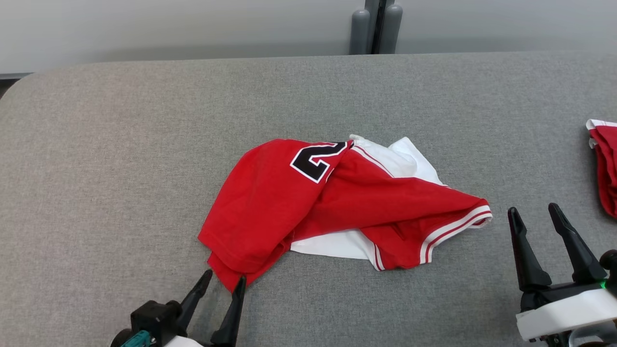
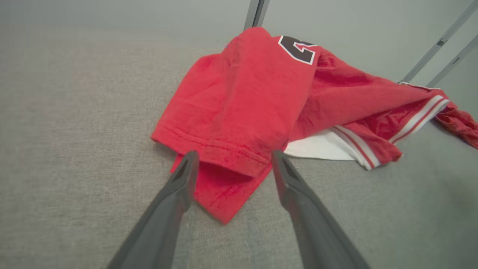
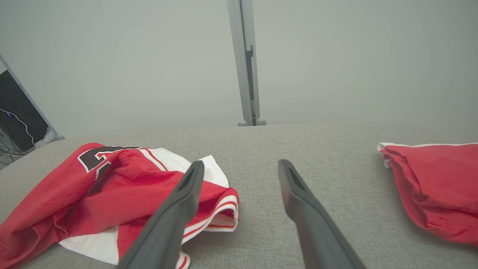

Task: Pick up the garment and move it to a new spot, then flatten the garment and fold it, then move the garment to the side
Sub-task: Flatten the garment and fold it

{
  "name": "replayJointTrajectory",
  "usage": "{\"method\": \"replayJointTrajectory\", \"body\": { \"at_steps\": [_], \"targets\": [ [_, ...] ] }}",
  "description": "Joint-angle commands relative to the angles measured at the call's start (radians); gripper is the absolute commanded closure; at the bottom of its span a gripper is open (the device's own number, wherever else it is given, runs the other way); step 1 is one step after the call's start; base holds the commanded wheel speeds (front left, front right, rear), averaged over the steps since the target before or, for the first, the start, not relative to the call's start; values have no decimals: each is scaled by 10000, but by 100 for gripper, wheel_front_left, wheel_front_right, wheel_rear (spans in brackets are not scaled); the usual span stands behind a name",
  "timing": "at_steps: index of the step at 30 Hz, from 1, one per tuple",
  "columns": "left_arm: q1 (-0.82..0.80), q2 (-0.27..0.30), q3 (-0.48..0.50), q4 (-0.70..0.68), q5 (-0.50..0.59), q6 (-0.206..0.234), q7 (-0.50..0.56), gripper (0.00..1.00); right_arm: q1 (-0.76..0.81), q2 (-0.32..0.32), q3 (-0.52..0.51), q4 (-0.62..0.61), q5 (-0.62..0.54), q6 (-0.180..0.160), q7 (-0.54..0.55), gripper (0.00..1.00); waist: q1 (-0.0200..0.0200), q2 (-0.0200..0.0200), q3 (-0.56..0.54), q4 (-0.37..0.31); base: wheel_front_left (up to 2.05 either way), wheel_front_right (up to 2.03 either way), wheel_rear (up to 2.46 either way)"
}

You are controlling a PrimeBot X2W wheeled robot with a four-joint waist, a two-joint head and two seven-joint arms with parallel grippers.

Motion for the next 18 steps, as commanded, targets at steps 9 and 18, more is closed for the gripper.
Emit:
{"method": "replayJointTrajectory", "body": {
  "at_steps": [9,18],
  "targets": [
    [-1054,-121,-751,2064,579,-329,365,0,-308,-73,81,50,83,0,-130,0,0,0,394,-212,0,0,0],
    [-1888,-76,-1077,2231,1073,-472,272,100,-346,11,-31,216,93,0,-277,0,0,0,493,-428,0,0,0]
  ]
}}
